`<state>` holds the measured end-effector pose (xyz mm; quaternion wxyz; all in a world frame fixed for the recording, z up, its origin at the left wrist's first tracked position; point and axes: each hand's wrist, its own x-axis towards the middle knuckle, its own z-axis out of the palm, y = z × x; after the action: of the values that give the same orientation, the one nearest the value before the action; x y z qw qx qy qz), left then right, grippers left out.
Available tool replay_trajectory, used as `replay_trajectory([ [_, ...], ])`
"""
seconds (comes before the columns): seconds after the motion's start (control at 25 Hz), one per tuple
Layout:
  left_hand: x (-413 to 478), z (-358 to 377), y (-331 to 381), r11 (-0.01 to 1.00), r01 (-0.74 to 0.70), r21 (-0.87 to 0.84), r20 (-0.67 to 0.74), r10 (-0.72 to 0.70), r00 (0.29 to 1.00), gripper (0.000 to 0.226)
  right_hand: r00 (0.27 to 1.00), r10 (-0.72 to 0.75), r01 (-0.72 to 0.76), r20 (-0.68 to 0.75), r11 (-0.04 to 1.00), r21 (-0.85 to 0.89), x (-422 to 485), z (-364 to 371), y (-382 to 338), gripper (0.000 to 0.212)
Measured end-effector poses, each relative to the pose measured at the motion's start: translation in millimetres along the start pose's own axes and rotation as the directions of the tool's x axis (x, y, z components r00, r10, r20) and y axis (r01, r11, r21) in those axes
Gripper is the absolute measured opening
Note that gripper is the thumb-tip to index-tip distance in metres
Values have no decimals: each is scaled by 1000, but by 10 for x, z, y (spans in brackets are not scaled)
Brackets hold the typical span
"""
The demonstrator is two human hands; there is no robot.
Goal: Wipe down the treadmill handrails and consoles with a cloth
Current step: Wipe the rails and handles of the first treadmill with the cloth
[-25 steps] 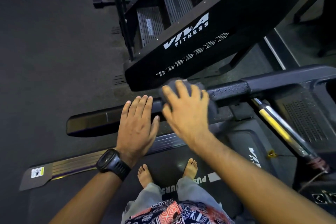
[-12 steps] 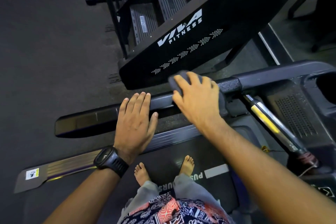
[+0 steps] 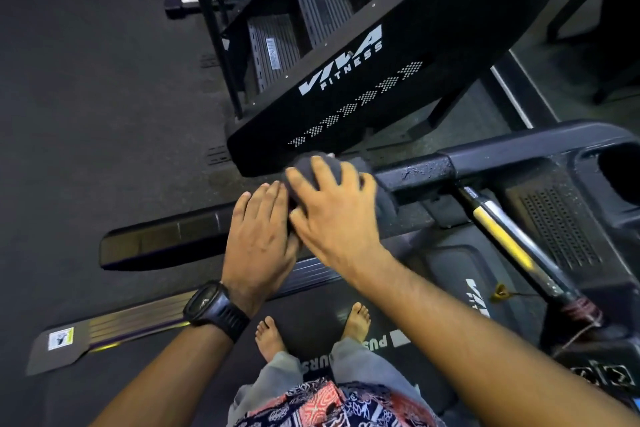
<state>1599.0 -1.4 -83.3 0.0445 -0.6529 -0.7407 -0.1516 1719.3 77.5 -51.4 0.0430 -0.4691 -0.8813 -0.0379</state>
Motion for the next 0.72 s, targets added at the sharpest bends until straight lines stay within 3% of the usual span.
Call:
replay_trajectory([
  [0.04, 12, 0, -8, 1000, -8, 1, -3, 8, 1000, 55, 994, -97, 95, 55, 995, 28, 94, -10, 55, 52],
  [0.08, 19, 0, -16, 1000, -6, 9, -1, 6, 1000, 55, 990, -93, 88, 102, 995, 54, 257, -32, 229, 52],
  [0.2, 11, -8, 18, 1000, 17, 22, 28, -18, 999, 55, 977, 207, -206, 54, 978, -21, 244, -44, 564, 50],
  [0.24, 19, -4, 38, 1000, 21, 18, 29, -21, 999, 55, 976, 220, -220, -5, 975, -36, 119, 13, 472, 50],
  [0.36, 45, 14, 76, 1000, -1, 17, 28, 1, 1000, 56, 992, -114, 114, 45, 993, 12, 56, 1, 267, 51],
  [0.4, 52, 18, 78, 1000, 1, 18, 26, -1, 1000, 55, 990, -110, 108, 88, 994, 26, 209, -22, 418, 50],
  [0.52, 58, 15, 119, 1000, 9, 14, 37, -9, 999, 55, 966, 259, -259, 8, 965, -37, 200, -66, 672, 45],
  [0.56, 68, 18, 138, 1000, 7, 10, 39, -7, 999, 56, 958, 282, -285, -49, 958, -46, 74, -11, 569, 45],
  [0.68, 105, 37, 170, 1000, -25, 7, 39, 24, 999, 57, 999, -51, 51, 2, 999, -1, -40, 6, 296, 50],
  [0.72, 116, 45, 172, 1000, -27, 9, 34, 27, 999, 56, 997, -63, 63, 42, 998, 19, 114, -1, 443, 50],
])
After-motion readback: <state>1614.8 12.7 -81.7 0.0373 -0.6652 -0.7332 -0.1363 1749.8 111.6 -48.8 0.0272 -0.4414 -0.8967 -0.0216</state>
